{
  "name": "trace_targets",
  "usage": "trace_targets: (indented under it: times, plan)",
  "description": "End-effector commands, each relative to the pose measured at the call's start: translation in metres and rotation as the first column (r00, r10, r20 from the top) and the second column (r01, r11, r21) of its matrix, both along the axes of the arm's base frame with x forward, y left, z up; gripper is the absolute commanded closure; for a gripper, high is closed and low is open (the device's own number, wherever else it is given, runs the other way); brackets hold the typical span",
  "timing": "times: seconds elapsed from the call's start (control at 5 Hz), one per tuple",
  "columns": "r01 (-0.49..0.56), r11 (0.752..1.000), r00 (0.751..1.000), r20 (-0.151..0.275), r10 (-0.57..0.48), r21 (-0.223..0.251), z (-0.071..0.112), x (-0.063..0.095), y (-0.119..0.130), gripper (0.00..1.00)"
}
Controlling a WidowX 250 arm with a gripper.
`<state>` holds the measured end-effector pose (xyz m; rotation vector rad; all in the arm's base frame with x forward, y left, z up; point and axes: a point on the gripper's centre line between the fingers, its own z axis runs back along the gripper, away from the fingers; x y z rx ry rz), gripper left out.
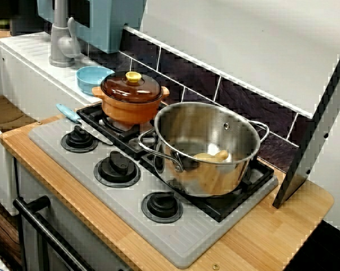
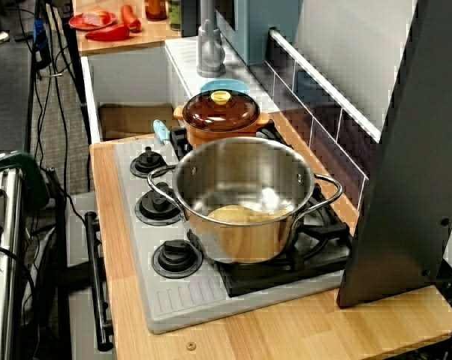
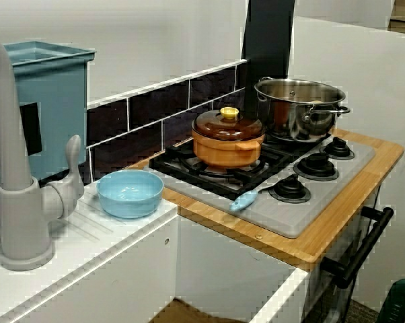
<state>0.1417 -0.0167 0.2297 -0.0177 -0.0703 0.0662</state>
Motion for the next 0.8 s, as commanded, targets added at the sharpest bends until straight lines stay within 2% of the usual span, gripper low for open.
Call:
trace_targets:
  times: [0.0,0.2,0.4,0.6]
  plan:
    - [-0.059,0.997,0.998,0.039,0.057,0.041,-0.006,0.056,0.011,0.0]
    - [-0.086,0.993,0.995,0.046,0.083,0.078,-0.021,0.086,0.022,0.0]
    - [-0.083,0.991,0.995,0.061,0.077,0.102,-0.03,0.108,0.03,0.0]
    - [-0.077,0.991,0.995,0.066,0.07,0.114,-0.036,0.122,0.034,0.0]
